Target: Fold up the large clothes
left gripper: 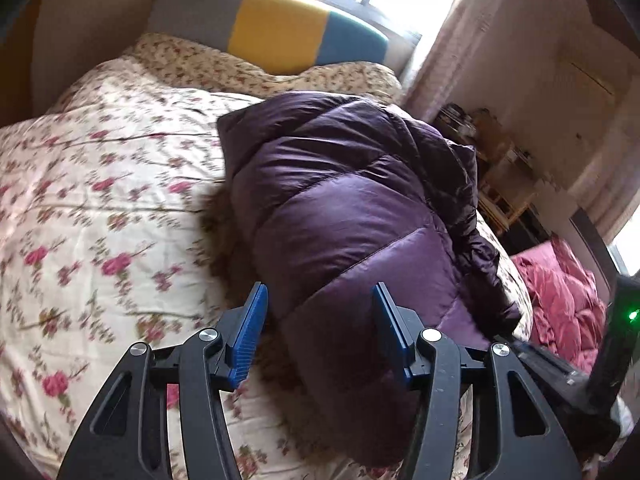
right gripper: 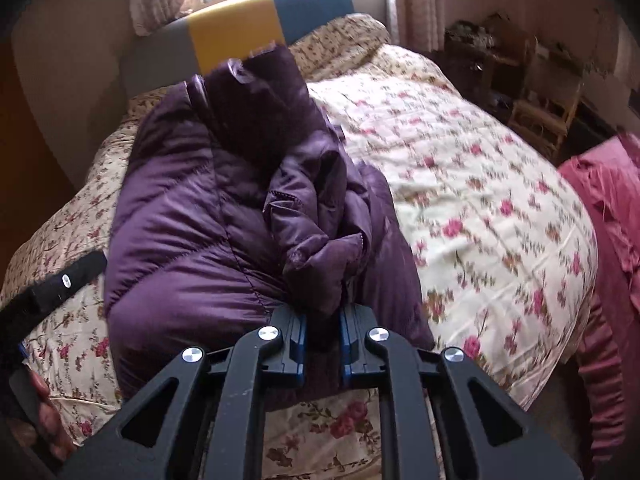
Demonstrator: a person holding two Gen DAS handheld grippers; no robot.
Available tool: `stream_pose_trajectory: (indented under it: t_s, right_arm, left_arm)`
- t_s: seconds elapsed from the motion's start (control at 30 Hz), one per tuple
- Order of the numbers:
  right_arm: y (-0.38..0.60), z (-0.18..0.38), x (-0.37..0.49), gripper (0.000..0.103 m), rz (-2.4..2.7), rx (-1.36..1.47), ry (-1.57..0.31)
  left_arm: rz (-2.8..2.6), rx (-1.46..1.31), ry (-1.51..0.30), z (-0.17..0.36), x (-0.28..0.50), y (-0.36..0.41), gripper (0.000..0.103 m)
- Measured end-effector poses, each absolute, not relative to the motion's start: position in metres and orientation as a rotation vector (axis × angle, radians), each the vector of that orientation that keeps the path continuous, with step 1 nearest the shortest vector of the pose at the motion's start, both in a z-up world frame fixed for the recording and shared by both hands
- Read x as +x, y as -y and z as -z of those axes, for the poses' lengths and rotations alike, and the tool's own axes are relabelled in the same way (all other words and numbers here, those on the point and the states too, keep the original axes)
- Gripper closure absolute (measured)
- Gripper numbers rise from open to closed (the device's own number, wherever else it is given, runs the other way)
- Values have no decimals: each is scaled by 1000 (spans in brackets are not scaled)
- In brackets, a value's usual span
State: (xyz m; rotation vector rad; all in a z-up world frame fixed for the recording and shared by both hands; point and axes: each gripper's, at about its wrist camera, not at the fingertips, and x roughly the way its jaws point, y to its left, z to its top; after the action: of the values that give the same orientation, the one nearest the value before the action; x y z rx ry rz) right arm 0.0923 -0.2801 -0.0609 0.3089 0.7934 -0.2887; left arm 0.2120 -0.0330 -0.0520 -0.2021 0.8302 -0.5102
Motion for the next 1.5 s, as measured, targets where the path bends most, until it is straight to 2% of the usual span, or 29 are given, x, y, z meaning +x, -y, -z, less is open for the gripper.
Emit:
stream_pose_trajectory:
  t_s: [0.33,0.57,0.77,0.87,1.0,1.1,1.5]
  right_arm:
    - [286,107,84,94,368,360,-764]
    - [278,105,79,94,397,318,-738]
    - [270,89,73,89,434,299,-734]
    - [269,78,64,82,456,275,-718]
    - [268,64,54,66,491,260,-697]
    - [263,52,53,60,498,242,-663]
    - [247,21,71,57,490,199,-579]
  left_arm:
    - [627,-131,-853,73,237,73,49]
    - [639,-124,-832,89,238,81,49]
    - [652,-149,-835,86,241,75,49]
    - [653,-150,-834,83,242,75,49]
    - [653,-145,-831,82,242,74,49]
    - [652,-141,-829,81,241,74,49]
    - [654,-126,-826,76,240,75,49]
